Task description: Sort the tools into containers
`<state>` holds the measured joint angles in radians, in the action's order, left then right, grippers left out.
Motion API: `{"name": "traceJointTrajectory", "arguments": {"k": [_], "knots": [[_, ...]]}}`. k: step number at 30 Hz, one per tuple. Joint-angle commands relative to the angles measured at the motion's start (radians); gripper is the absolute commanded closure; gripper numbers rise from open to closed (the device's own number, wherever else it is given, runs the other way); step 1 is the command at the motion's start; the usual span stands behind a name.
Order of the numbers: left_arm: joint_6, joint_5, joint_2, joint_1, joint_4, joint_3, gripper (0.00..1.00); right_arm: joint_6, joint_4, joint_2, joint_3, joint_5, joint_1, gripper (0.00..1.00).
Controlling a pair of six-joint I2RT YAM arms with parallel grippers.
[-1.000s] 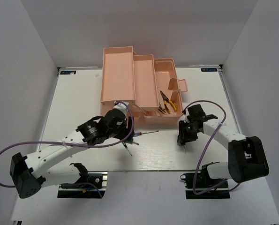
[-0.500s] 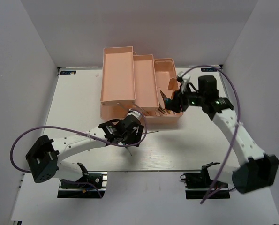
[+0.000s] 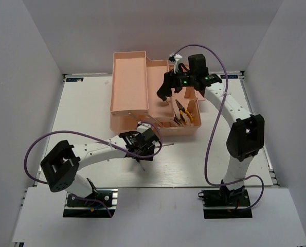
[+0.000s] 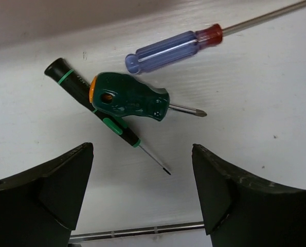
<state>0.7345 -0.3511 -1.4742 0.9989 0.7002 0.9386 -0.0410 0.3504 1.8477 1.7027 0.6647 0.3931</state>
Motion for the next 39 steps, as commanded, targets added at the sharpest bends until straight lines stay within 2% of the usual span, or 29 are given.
{"name": "traceJointTrajectory", "arguments": {"k": [1, 3, 13, 18, 29, 33, 39], "knots": [[0.123, -0.052, -0.023, 0.006, 0.068, 0.048, 0.12, 0.012, 0.044, 0.013, 0.066, 0.035, 0.007, 0.19], [0.123, -0.066, -0.044, 0.006, 0.059, 0.048, 0.11, 0.015, 0.024, -0.005, 0.031, 0.036, 0.003, 0.18], [-0.076, -0.152, -0.064, -0.014, -0.071, 0.077, 0.11, -0.014, 0.004, -0.208, -0.268, 0.05, -0.004, 0.18], [-0.119, -0.163, -0.109, -0.023, -0.09, 0.066, 0.11, 0.001, 0.001, -0.263, -0.348, 0.044, -0.01, 0.16], [-0.149, -0.163, -0.15, -0.051, -0.136, 0.042, 0.09, 0.015, 0.016, -0.321, -0.41, 0.041, -0.039, 0.16], [-0.158, -0.143, -0.15, -0.051, -0.136, 0.042, 0.12, 0.016, 0.016, -0.335, -0.423, 0.033, -0.056, 0.16], [-0.139, -0.1, -0.132, -0.051, -0.154, -0.024, 0.12, 0.026, 0.019, -0.344, -0.426, 0.029, -0.079, 0.16]]}}
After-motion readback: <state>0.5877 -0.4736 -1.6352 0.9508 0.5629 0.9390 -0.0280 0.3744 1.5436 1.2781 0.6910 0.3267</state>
